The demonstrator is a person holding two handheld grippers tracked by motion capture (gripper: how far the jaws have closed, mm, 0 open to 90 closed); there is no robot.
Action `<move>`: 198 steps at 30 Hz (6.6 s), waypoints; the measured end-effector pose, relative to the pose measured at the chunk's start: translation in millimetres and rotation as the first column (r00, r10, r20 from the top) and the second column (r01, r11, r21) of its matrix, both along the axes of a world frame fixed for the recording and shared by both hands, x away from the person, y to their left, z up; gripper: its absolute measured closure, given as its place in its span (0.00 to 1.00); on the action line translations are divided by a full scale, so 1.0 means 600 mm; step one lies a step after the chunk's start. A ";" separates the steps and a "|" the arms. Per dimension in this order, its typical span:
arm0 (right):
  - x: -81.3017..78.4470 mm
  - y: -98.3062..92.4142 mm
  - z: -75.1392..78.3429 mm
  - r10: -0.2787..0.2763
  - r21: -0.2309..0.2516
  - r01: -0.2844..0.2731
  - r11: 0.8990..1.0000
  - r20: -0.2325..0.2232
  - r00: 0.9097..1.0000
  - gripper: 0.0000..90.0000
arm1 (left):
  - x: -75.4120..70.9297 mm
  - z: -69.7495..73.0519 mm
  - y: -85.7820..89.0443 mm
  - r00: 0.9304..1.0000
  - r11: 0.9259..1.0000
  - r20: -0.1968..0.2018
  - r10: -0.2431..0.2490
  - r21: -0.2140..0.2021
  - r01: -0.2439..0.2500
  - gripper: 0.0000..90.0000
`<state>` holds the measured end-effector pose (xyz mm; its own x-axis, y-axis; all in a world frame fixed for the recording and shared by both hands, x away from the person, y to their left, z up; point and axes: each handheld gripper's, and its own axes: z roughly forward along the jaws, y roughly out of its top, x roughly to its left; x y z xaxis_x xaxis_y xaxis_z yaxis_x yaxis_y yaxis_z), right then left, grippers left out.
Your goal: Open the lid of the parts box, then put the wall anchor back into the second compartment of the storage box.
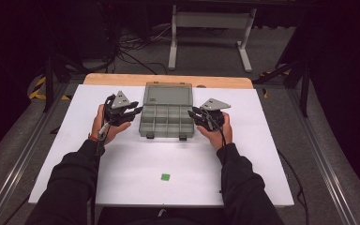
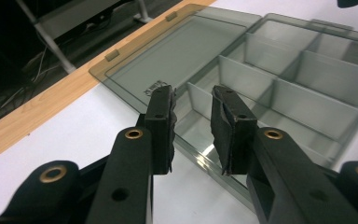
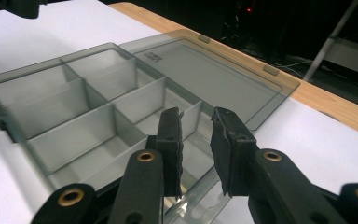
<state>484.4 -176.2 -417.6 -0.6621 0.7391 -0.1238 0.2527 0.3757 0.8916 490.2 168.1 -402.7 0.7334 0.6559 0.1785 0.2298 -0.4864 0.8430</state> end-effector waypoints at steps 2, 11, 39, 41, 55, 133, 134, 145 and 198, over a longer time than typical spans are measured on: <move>-0.006 -0.001 0.000 0.014 0.008 -0.014 1.000 0.001 1.000 0.81 | -0.009 0.000 0.001 1.000 1.000 0.016 -0.013 0.007 0.013 0.76; -0.035 -0.005 0.003 0.059 0.013 -0.060 0.998 0.014 0.998 0.80 | -0.045 -0.002 0.002 0.996 0.997 0.030 -0.079 0.008 0.078 0.74; -0.121 -0.030 0.006 0.135 0.001 -0.135 0.991 0.058 0.989 0.57 | -0.130 -0.033 -0.004 0.982 0.983 0.050 -0.185 0.011 0.184 0.43; -0.125 -0.030 0.004 0.138 -0.004 -0.138 0.990 0.057 0.989 0.52 | -0.134 -0.035 -0.005 0.980 0.981 0.045 -0.192 0.003 0.192 0.39; -0.158 -0.032 -0.007 0.138 -0.028 -0.137 0.990 0.044 0.990 0.21 | -0.156 -0.055 -0.019 0.970 0.970 0.005 -0.243 0.008 0.243 0.18; -0.232 -0.051 -0.040 0.159 -0.116 -0.161 0.980 -0.019 0.987 0.08 | -0.177 -0.099 -0.113 0.841 0.858 -0.245 -0.482 0.059 0.510 0.50; -0.232 -0.051 -0.040 0.159 -0.118 -0.160 0.980 -0.021 0.987 0.08 | -0.177 -0.100 -0.114 0.842 0.860 -0.246 -0.479 0.062 0.507 0.50; -0.231 -0.051 -0.041 0.159 -0.122 -0.161 0.979 -0.029 0.987 0.09 | -0.180 -0.097 -0.122 0.821 0.845 -0.260 -0.509 0.030 0.533 0.50; -0.231 -0.051 -0.041 0.173 -0.129 -0.178 0.976 -0.046 0.984 0.10 | -0.184 -0.094 -0.128 0.827 0.841 -0.260 -0.499 0.085 0.534 0.94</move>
